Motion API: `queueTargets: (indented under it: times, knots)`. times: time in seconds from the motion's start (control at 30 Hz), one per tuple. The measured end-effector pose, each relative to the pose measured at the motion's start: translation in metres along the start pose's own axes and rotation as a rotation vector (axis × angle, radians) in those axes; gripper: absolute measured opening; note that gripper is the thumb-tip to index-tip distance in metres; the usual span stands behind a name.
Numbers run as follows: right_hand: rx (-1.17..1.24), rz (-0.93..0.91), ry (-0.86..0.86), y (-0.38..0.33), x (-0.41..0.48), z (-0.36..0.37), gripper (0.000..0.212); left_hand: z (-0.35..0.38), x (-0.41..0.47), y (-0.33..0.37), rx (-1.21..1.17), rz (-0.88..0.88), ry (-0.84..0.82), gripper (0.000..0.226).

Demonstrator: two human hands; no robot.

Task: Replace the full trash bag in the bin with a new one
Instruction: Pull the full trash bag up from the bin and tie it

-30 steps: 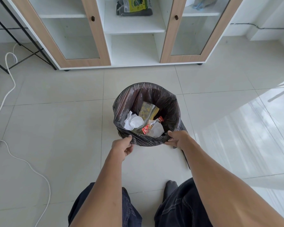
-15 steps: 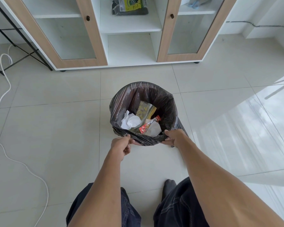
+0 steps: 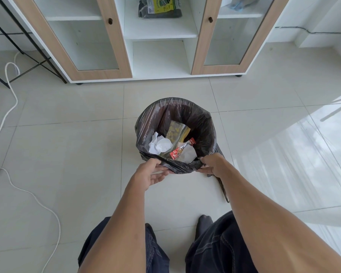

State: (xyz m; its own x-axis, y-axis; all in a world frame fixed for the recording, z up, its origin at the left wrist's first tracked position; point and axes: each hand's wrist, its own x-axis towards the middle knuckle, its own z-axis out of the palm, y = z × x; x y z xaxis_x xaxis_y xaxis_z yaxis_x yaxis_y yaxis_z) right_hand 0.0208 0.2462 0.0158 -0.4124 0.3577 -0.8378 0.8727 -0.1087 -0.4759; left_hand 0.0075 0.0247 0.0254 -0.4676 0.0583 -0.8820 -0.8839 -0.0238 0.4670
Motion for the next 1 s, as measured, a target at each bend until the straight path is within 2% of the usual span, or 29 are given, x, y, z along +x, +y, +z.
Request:
queueTargets:
  times: [0.13, 0.27, 0.43, 0.57, 0.7, 0.77, 0.83, 1.0]
  knots:
    - [-0.116, 0.035, -0.147, 0.005, -0.001, 0.002, 0.005, -0.002, -0.004, 0.002, -0.04, -0.054, -0.091, 0.019]
    - [-0.236, 0.077, -0.238, 0.01, 0.004, 0.005, 0.017, -0.004, -0.005, 0.005, -0.114, -0.099, -0.135, 0.015]
    - [-0.189, 0.15, -0.239, 0.006, -0.001, 0.009, 0.003, -0.005, -0.002, 0.003, -0.08, -0.092, -0.073, 0.021]
    - [-0.194, 0.196, -0.25, 0.006, 0.0, 0.01, 0.01, -0.005, 0.001, 0.003, -0.063, -0.107, -0.08, 0.022]
    - [-0.13, 0.19, -0.25, 0.006, -0.002, 0.009, 0.005, -0.004, 0.001, 0.005, -0.031, -0.12, -0.085, 0.023]
    - [-0.106, 0.185, -0.274, 0.008, -0.002, 0.01, 0.023, -0.005, 0.0, 0.006, -0.049, -0.136, -0.111, 0.023]
    - [-0.045, 0.199, -0.301, 0.01, -0.003, 0.013, 0.03, -0.005, -0.002, 0.006, -0.071, -0.149, -0.133, 0.025]
    - [-0.079, 0.211, -0.281, 0.008, 0.007, 0.014, 0.006, -0.006, -0.003, 0.006, -0.07, -0.145, -0.133, 0.025]
